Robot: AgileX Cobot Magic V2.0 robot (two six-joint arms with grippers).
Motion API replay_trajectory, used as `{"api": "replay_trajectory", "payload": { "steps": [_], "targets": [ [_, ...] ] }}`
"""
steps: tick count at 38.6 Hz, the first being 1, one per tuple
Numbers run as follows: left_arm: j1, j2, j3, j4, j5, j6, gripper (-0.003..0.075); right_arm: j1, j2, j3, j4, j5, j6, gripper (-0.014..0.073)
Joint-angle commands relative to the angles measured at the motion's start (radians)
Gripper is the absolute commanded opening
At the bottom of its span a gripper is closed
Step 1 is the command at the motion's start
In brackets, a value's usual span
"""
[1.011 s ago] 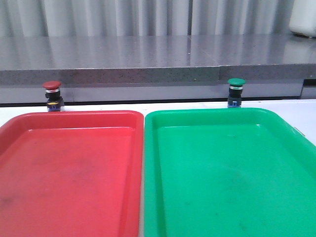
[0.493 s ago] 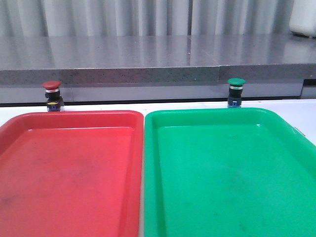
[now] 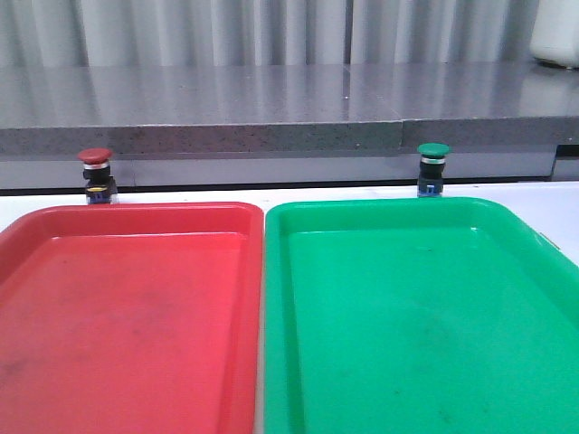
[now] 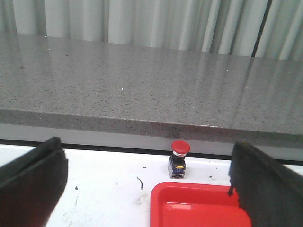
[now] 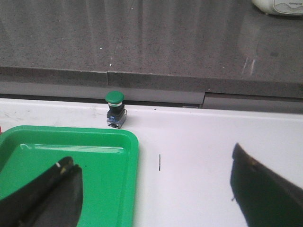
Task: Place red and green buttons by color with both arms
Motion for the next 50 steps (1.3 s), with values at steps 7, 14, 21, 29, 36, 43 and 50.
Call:
{"api": "replay_trajectory", "payload": {
  "steps": [7,14,21,29,36,43,50],
  "targets": [
    [-0.020,0.114,-0.064,-0.003,-0.079,-0.002,0.0617,0.003,0.010,-0.040,-0.001,-0.075,-0.002,0.0651],
    [-0.090,0.333,-0.188,-0.001,-0.035,0.011,0.0617,0.003,0.010,-0.040,-0.001,-0.075,-0.002,0.0651],
    [-0.159,0.592,-0.373,-0.001,0.089,0.028,0.0617,0.003,0.010,-0.040,-0.001,-0.074,-0.002,0.0651],
    [-0.166,0.874,-0.641,-0.001,0.260,0.028,0.0617,0.003,0.010,-0.040,-0.001,-0.074,-0.002,0.0651],
    [-0.166,1.106,-0.883,-0.001,0.410,0.028,0.0617,0.003,0.010,-0.040,-0.001,-0.075,-0.002,0.0651],
    [-0.166,1.306,-1.081,0.021,0.506,0.028,0.0617,0.003,0.010,-0.040,-0.001,-0.075,-0.002,0.0651],
    [-0.166,1.460,-1.231,0.057,0.551,0.022,0.0617,0.003,0.010,-0.040,-0.001,-0.075,-0.002,0.0651]
  ]
}}
